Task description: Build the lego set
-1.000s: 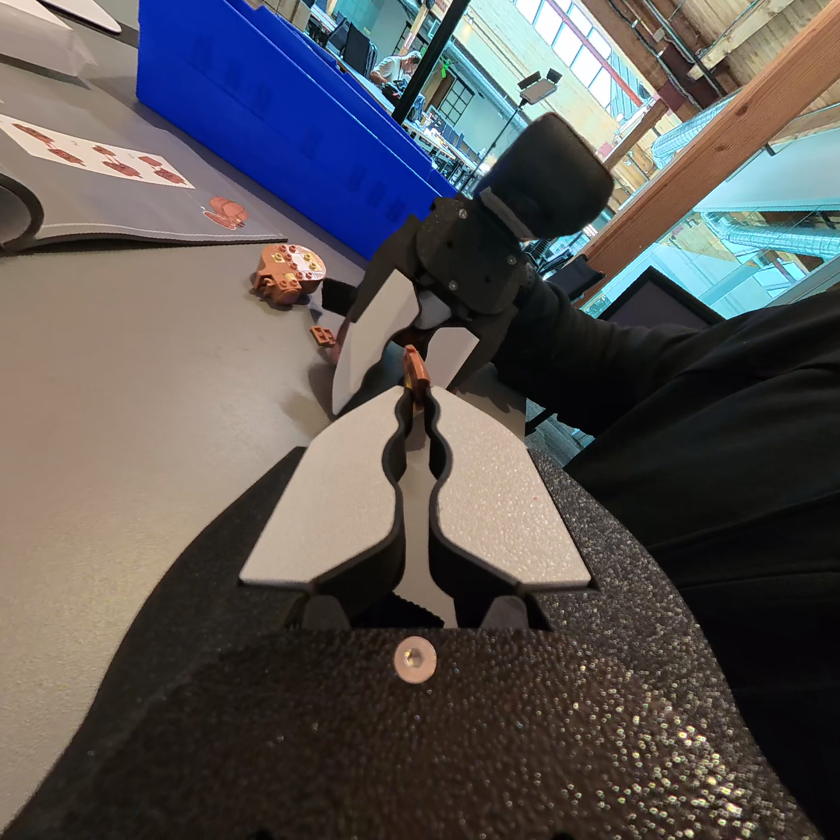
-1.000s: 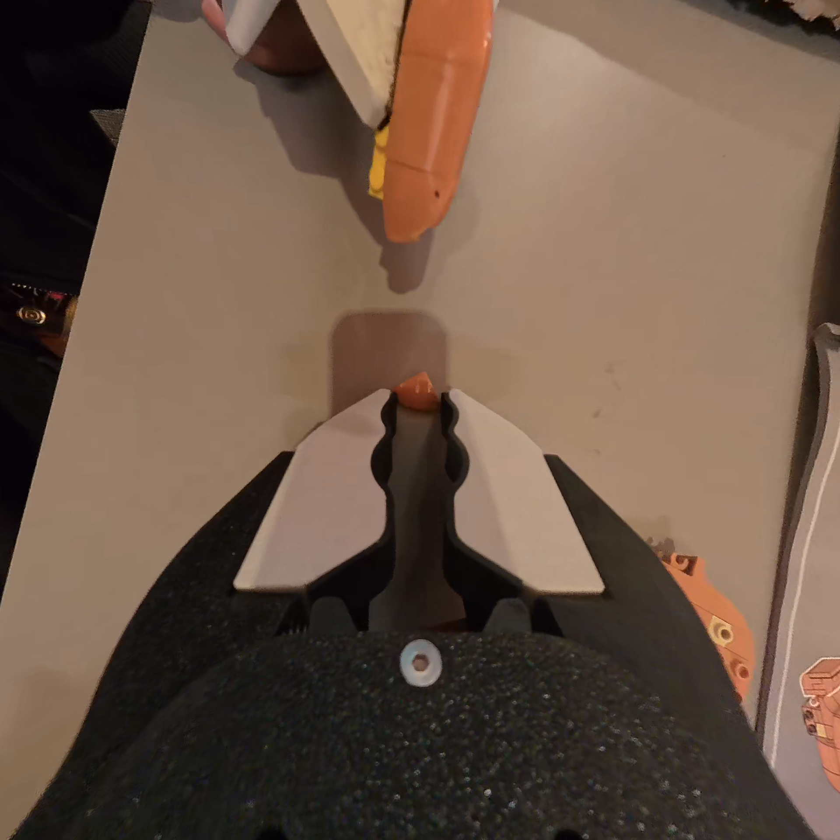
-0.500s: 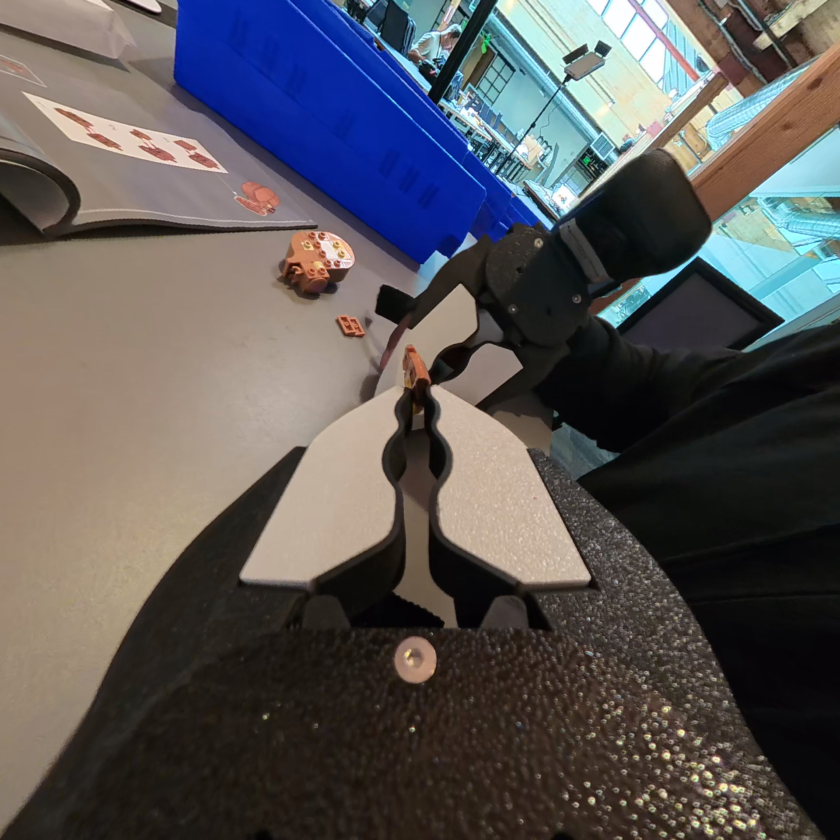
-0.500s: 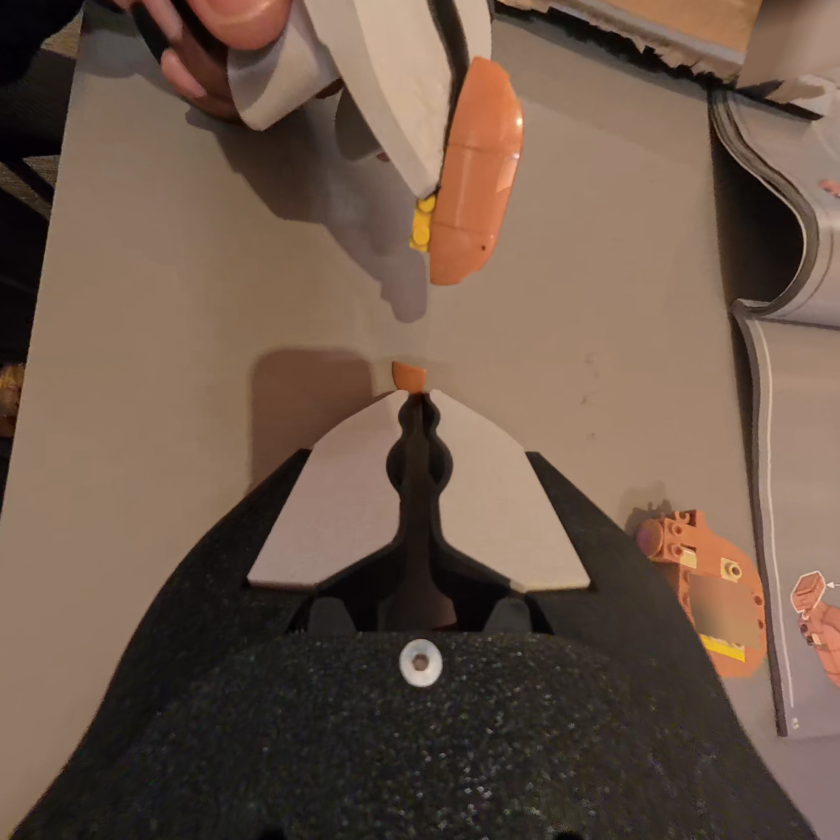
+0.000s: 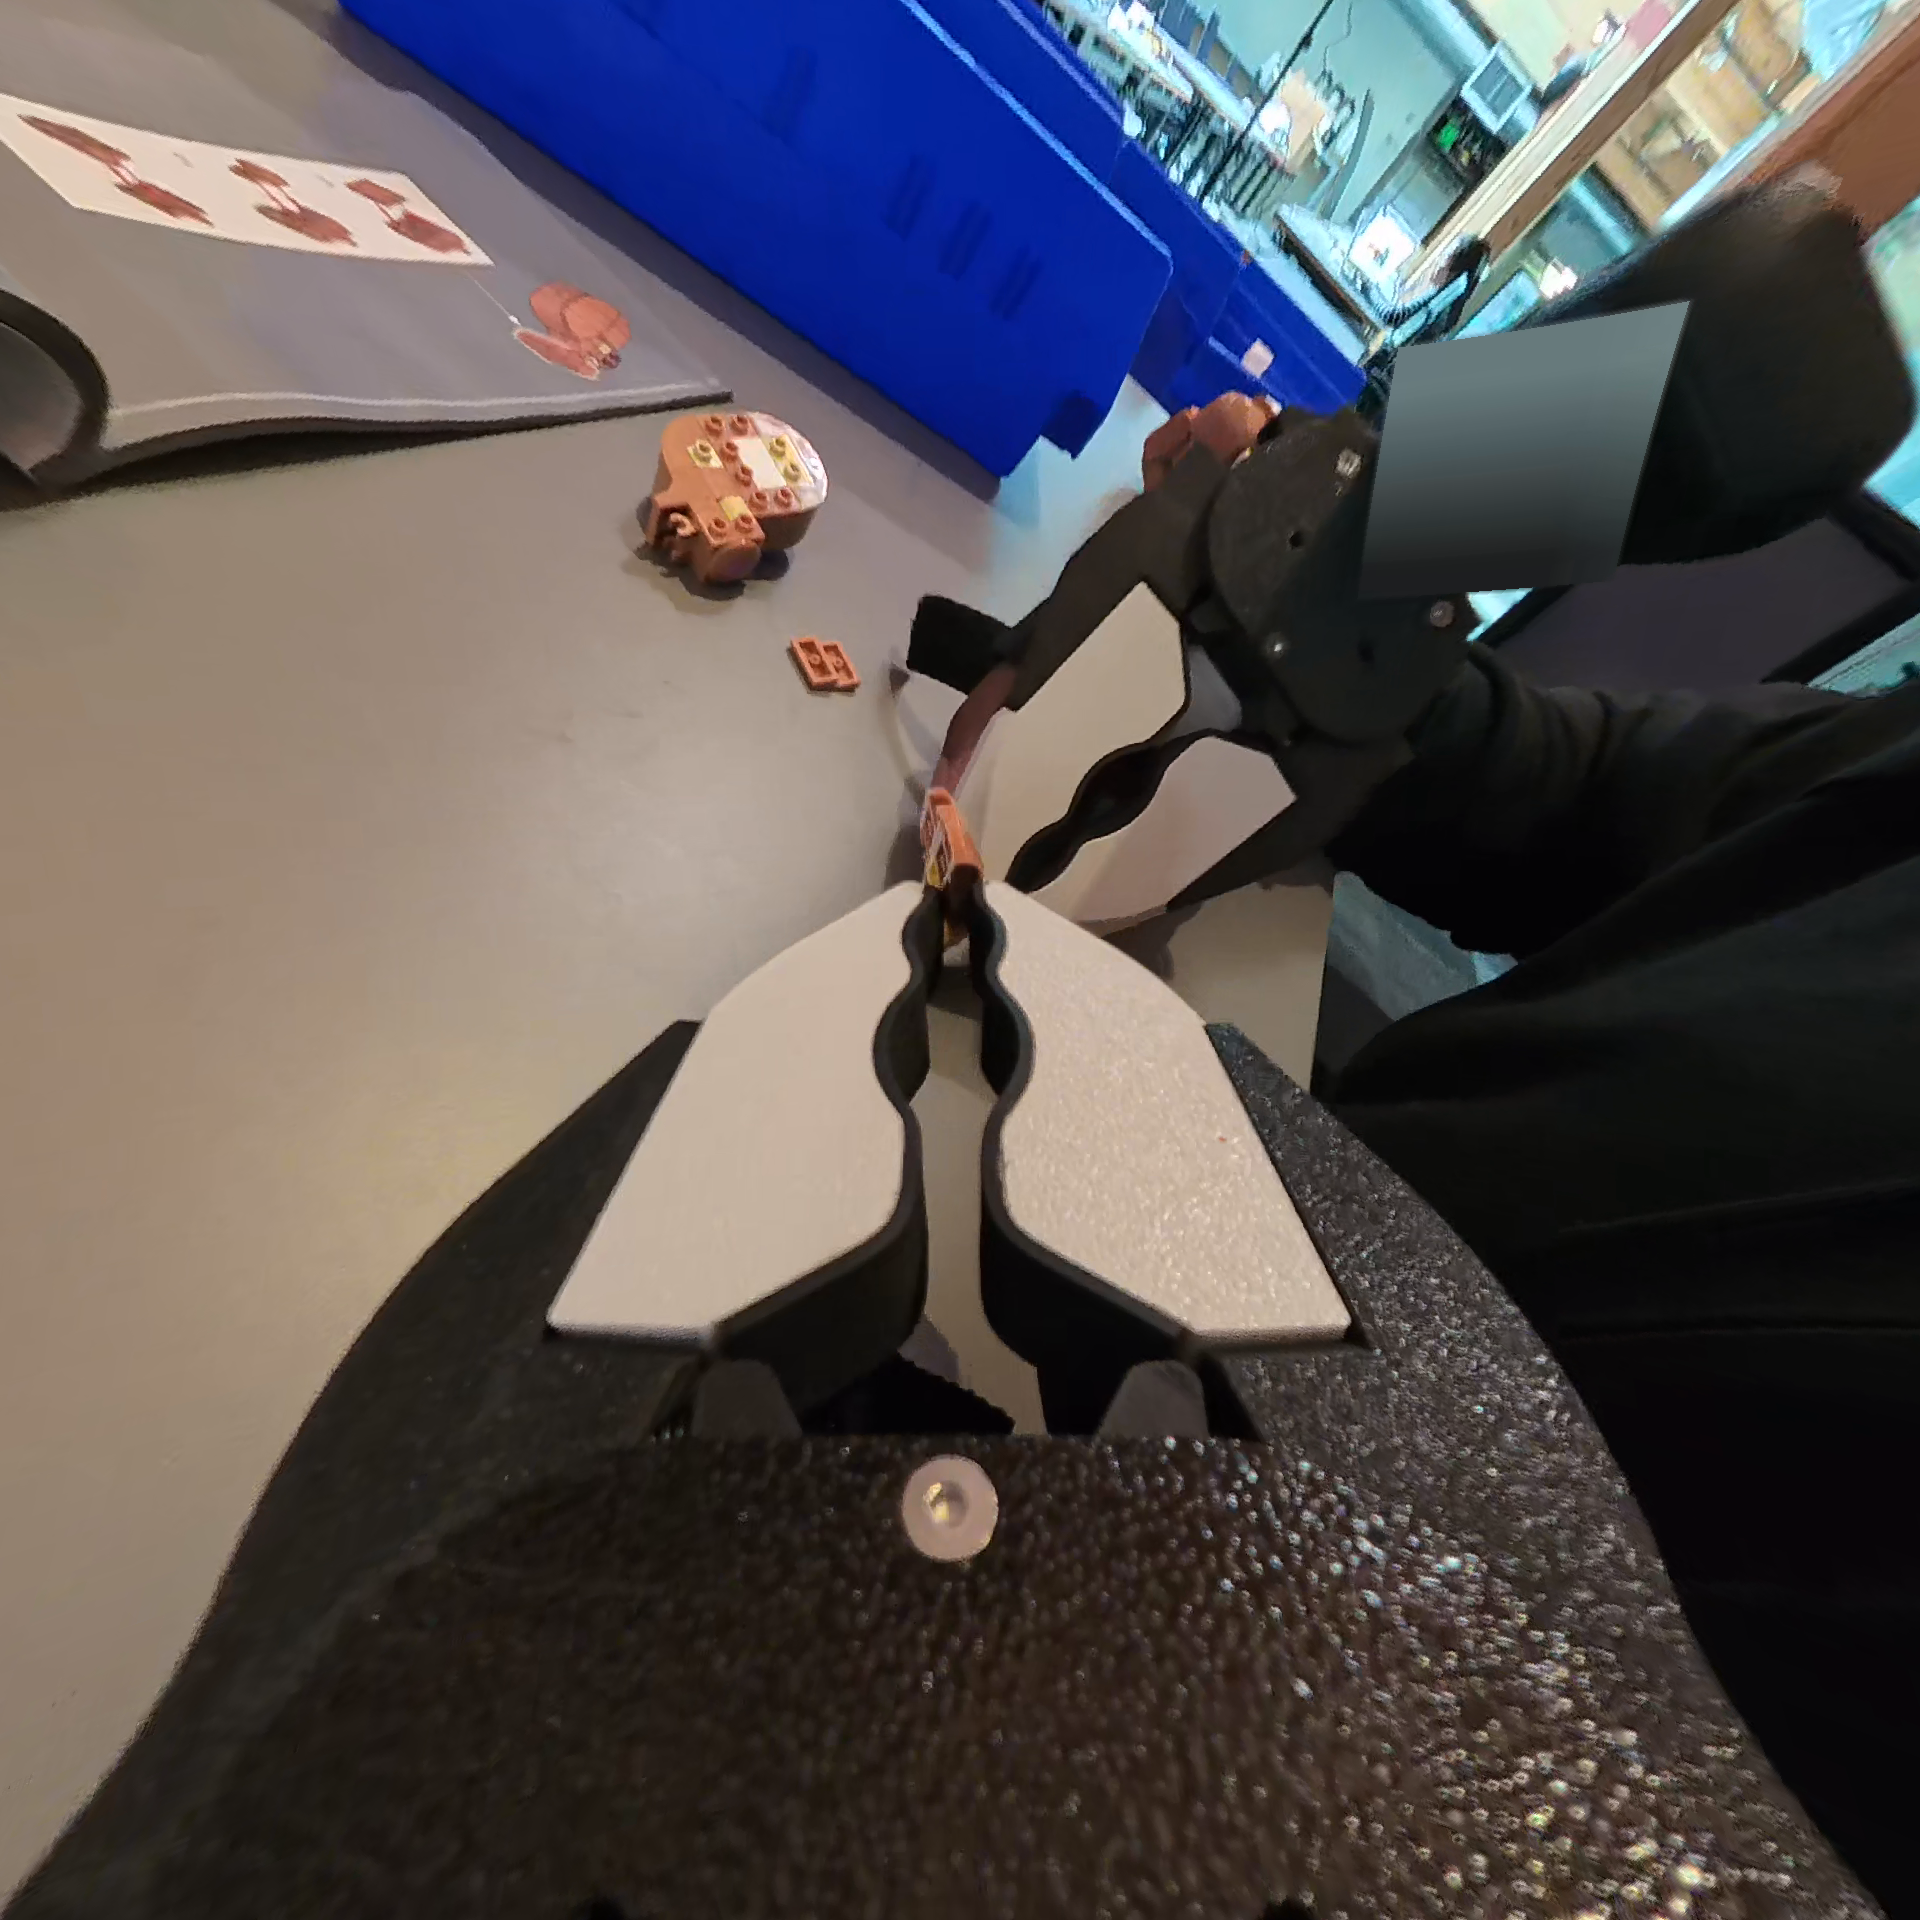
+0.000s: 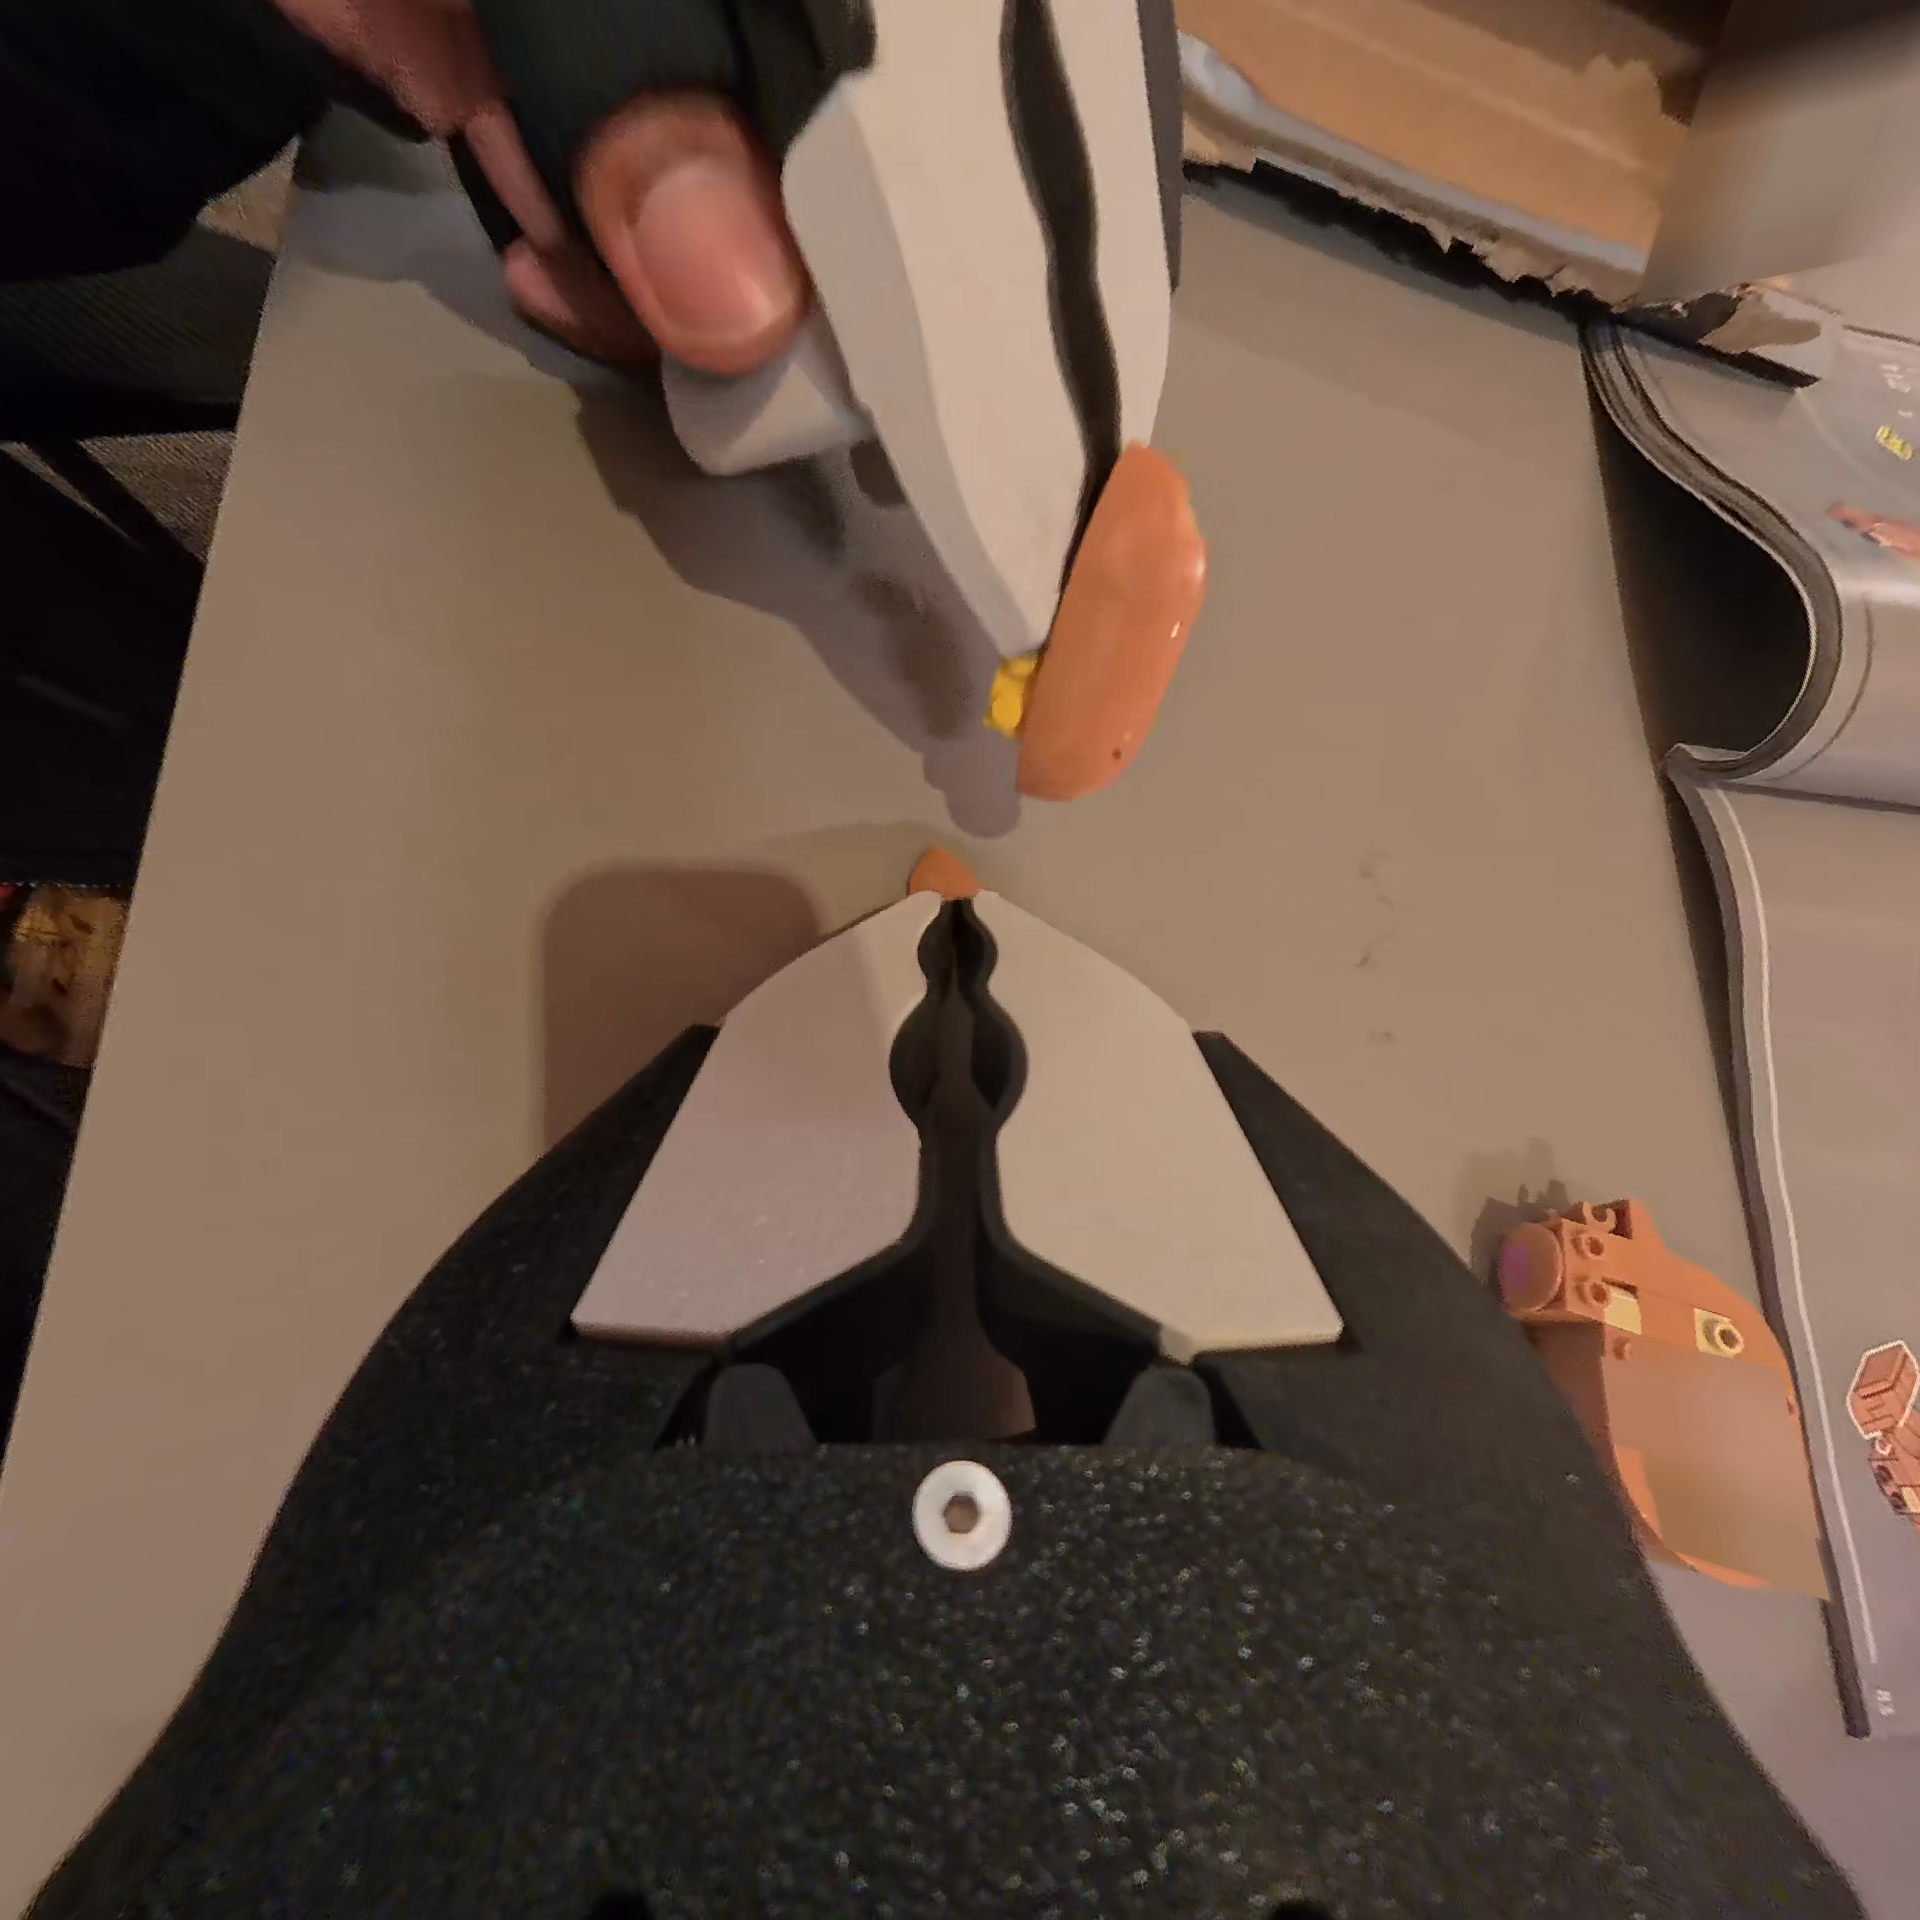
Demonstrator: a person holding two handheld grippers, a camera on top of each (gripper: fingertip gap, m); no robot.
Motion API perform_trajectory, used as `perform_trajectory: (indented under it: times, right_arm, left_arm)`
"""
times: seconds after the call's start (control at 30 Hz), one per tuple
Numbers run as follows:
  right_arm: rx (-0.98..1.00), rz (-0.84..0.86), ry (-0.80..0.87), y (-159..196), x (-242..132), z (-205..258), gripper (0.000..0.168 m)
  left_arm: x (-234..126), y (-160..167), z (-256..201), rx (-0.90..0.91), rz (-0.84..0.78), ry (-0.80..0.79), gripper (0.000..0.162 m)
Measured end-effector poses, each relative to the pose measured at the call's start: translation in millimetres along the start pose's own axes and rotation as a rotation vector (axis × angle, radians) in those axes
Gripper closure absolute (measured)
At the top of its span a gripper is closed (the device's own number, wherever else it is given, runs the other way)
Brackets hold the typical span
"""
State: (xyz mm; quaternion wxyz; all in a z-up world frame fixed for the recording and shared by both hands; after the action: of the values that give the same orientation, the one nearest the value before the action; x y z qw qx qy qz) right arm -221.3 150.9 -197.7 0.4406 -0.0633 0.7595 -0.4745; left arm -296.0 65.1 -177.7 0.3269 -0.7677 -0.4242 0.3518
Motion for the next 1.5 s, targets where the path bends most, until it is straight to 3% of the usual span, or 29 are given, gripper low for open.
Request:
perform_trajectory:
  times: [0.2, 0.33, 0.47, 0.6, 0.87, 1.2, 1.5]
  right_arm:
    - [0.065, 0.021, 0.032, 1.4, -2.0, -2.9, 0.168]
    - [0.165, 0.027, 0.032, 2.5, -2.2, -4.6, 0.149]
    - [0.161, 0.069, 0.014, 4.0, 4.0, -3.6, 0.141]
    - [0.152, 0.074, -0.031, -1.6, 10.0, 0.9, 0.152]
    - [0.083, 0.06, 0.0, -3.4, 10.4, 5.1, 0.153]
    - [0.039, -0.279, 0.137, -37.0, -22.9, -0.3, 0.153]
    - [-0.033, -0.312, 0.194, -48.0, -25.8, 0.3, 0.153]
  left_arm:
    - [1.8, 0.1, 1.9, 0.01, 0.014, -0.024, 0.158]
    - [-1.1, -1.4, 2.5, 0.0, -0.014, -0.022, 0.158]
    - [-0.9, -1.2, 1.9, 0.002, -0.013, -0.016, 0.158]
    - [-1.4, -1.4, 1.7, -0.003, -0.015, -0.006, 0.158]
    - [-2.1, -1.5, 2.4, -0.012, -0.018, -0.004, 0.158]
    - [-7.8, -5.9, 2.9, -0.072, -0.099, 0.021, 0.158]
    - [-8.9, -12.2, -6.0, -0.225, -0.212, 0.187, 0.158]
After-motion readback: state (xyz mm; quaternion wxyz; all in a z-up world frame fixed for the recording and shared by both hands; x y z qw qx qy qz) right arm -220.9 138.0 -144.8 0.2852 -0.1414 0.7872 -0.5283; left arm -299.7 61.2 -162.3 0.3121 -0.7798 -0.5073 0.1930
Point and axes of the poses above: each gripper's, where its closed fingertips meet, x out along the fingers, y out of its underside, z = x × y across the jaws, the point moved 6 cm from there along -x, back along the fingers, and after that the axes turned 5 degrees about -z, right-handed, at the moved point
